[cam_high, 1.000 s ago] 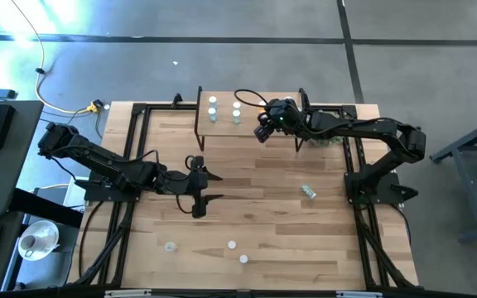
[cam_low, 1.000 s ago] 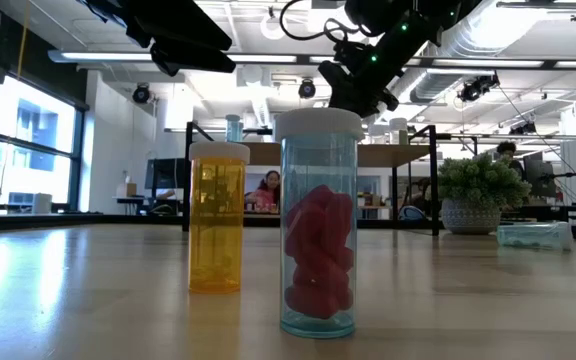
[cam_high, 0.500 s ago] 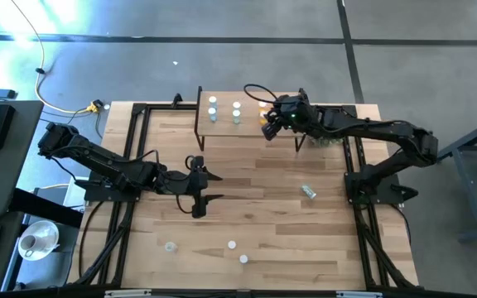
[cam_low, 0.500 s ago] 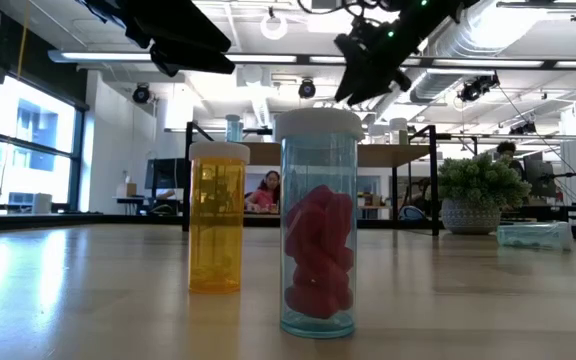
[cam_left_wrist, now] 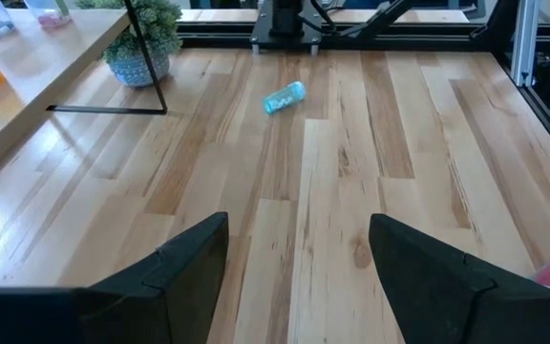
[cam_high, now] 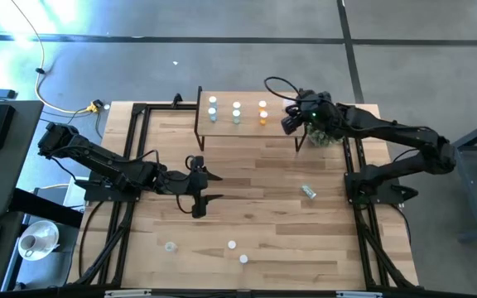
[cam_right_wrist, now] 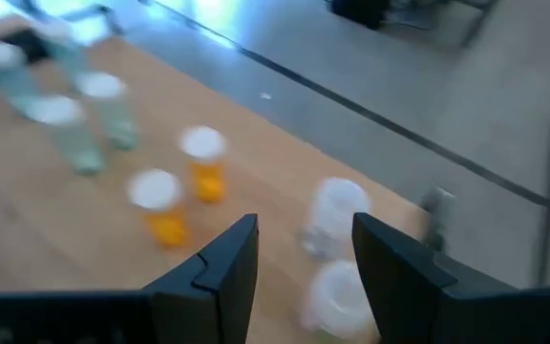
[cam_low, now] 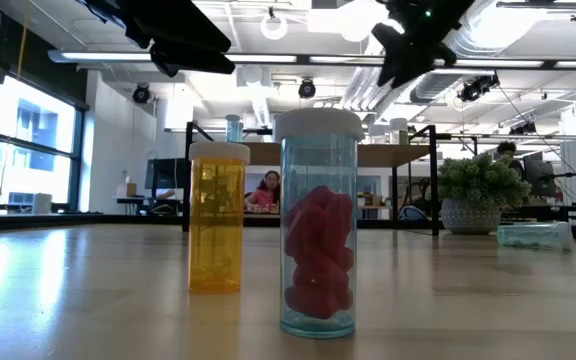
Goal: Pick and place medicine bottles onto shelf by color
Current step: Adjust the transparent pill bottle
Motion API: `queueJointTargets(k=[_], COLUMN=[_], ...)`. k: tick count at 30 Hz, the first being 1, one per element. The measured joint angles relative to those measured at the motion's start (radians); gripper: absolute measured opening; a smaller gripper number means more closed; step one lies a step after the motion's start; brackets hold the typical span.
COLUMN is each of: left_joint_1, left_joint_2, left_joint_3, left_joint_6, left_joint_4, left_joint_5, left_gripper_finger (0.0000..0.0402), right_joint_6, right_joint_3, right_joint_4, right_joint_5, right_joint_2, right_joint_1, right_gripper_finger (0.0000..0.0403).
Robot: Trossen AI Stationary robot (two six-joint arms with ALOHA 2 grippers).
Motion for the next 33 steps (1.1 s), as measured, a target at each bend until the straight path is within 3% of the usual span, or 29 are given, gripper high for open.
queueJointTargets(k=[4, 9, 21, 33], left_joint_1=[0.000, 0.000, 0.000, 0.000], left_joint_2=[0.000, 0.000, 0.000, 0.000], left_joint_3=[0.000, 0.000, 0.000, 0.000], left_joint_6=[0.000, -0.001, -0.001, 0.000], left_joint_4=[0.000, 0.000, 0.000, 0.003], left_joint_5=[0.000, 0.000, 0.000, 0.000], left_gripper_finger=[0.0243, 0.0243, 0.0243, 0.0243], right_joint_6=[0.042, 0.103, 0.189, 0.190], right_joint_3=[0.000, 0.000, -0.001, -0.001], right_joint_4=[-0.098, -0.182, -0.282, -0.279], right_joint_5=[0.087, 0.099, 0.039, 0.022], right_joint_2=[-0.001, 0.001, 0.009, 0.109], right_joint_1=[-0.008, -0.048, -0.111, -0.133], right_gripper_finger=[0.0163, 0.0163, 0.0163, 0.0163])
